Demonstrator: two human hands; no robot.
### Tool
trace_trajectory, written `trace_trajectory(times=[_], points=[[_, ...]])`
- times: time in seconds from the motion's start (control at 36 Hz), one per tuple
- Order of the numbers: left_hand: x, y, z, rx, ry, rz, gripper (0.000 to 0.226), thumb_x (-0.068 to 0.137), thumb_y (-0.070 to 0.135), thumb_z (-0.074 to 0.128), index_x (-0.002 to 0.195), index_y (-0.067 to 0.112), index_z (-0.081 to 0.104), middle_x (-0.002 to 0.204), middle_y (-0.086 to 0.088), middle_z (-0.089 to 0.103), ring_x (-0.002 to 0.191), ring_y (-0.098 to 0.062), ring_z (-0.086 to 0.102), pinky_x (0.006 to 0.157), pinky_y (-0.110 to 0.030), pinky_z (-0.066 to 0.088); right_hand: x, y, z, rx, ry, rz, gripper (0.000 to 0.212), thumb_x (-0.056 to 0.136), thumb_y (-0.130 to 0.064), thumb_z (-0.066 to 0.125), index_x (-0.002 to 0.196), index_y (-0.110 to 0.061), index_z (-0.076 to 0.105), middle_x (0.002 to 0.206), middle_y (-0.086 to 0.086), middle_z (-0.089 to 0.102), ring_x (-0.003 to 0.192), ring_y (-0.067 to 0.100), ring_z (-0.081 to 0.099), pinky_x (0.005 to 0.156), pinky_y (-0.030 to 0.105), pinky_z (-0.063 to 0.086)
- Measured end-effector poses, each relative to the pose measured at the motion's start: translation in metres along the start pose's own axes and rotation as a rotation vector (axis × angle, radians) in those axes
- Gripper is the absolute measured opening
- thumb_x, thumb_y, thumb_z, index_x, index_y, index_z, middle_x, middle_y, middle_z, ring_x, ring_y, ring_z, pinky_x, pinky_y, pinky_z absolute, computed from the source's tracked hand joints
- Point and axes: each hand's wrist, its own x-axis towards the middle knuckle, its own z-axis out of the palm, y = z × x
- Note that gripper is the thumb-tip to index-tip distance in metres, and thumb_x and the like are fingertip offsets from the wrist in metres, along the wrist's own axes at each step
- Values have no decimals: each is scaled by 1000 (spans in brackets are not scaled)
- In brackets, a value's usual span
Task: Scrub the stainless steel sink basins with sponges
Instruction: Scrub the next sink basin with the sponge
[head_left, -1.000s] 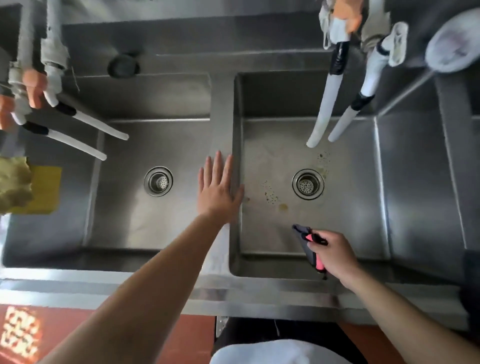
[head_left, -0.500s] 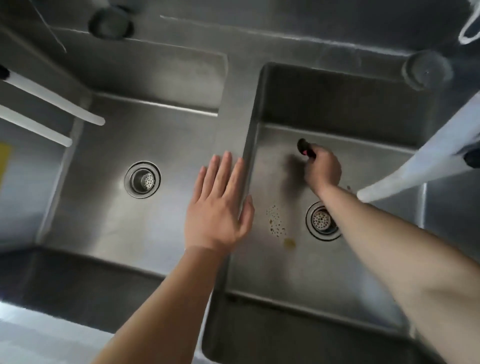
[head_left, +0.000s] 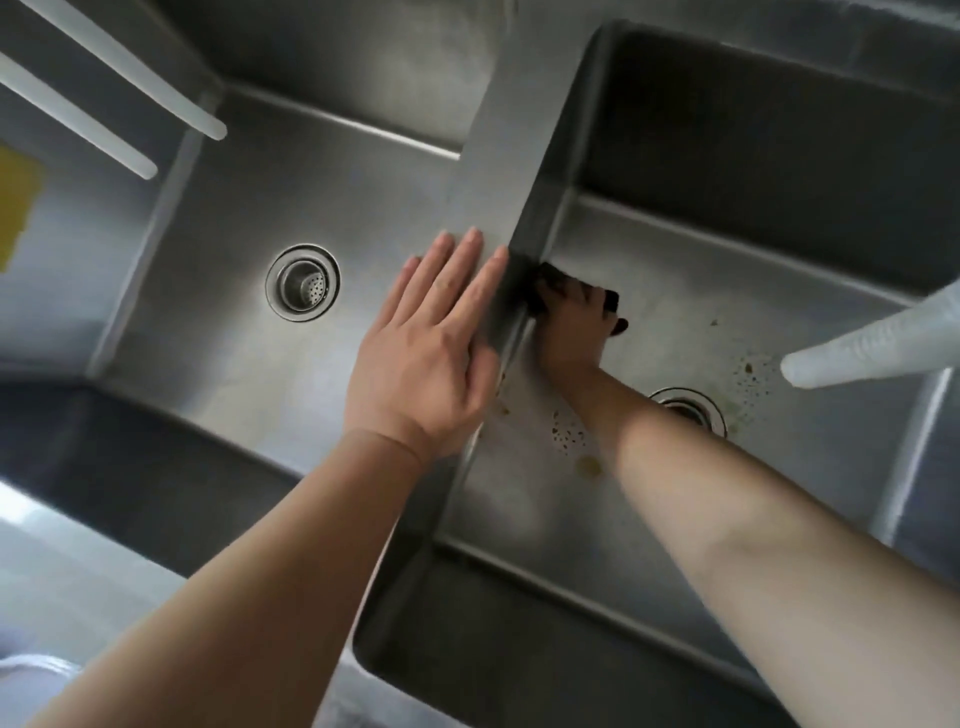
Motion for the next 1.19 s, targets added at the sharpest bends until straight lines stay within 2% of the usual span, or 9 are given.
trace_trajectory(times=[0.28,0.42,0.58,0.69,0.78,0.83,0.92,1.06,1.19], points=[[-1,3,-1,16,-34,-20,72,84,27,38,155,15,35,162,-8,29,152,-27,20,125,-43,14,-161,16,52,-128,-197,-422,51,79,-10,69,127,-29,66,124,-1,67,108,37,56,86,48,42],[-2,4,-1,-4,-28,-21,72,82,22,42,154,14,36,162,-8,30,152,-29,21,125,-44,15,-203,30,56,-287,-474,-804,43,84,-23,65,124,-37,65,126,-8,61,117,31,49,92,48,39],[-2,4,-1,1,-13,-29,71,83,16,46,154,15,37,161,-8,31,152,-28,21,126,-40,13,-209,38,45,-310,-696,-816,41,91,-23,56,130,-36,62,133,-7,56,123,27,40,95,42,28],[-3,2,0,-7,4,-21,70,84,13,48,153,15,39,161,-8,32,151,-29,23,125,-41,15,-195,46,23,-216,-853,-640,31,89,-24,63,118,-30,71,122,-3,66,121,23,47,98,38,32],[-3,0,2,-18,19,-11,66,86,14,48,152,15,40,160,-8,33,151,-28,23,125,-40,14,-180,57,-3,312,-889,-233,21,90,-15,69,109,-19,76,105,-5,73,98,12,62,81,21,45],[-3,0,3,-30,22,-14,64,89,15,47,152,16,40,161,-7,33,151,-27,23,125,-40,14,-166,62,-24,706,-701,42,18,89,-7,70,103,-16,75,86,-5,71,77,7,60,67,18,45],[-3,1,3,-51,20,-19,61,92,15,44,152,16,40,161,-7,33,152,-27,22,125,-41,14,-138,59,-45,1155,-391,310,28,87,6,64,106,-14,71,92,5,70,81,15,62,74,25,50],[-3,0,3,-54,24,-19,53,99,17,42,152,16,40,161,-7,33,152,-27,22,124,-42,15,-81,17,-48,1271,-104,422,34,87,5,56,90,-27,70,81,-5,70,67,6,65,56,19,51],[-3,0,6,-51,40,-20,52,99,18,44,151,15,42,160,-7,34,151,-27,23,124,-42,15,-71,-35,-21,1331,-141,452,35,77,11,45,95,-8,67,64,14,64,48,27,61,42,25,45]])
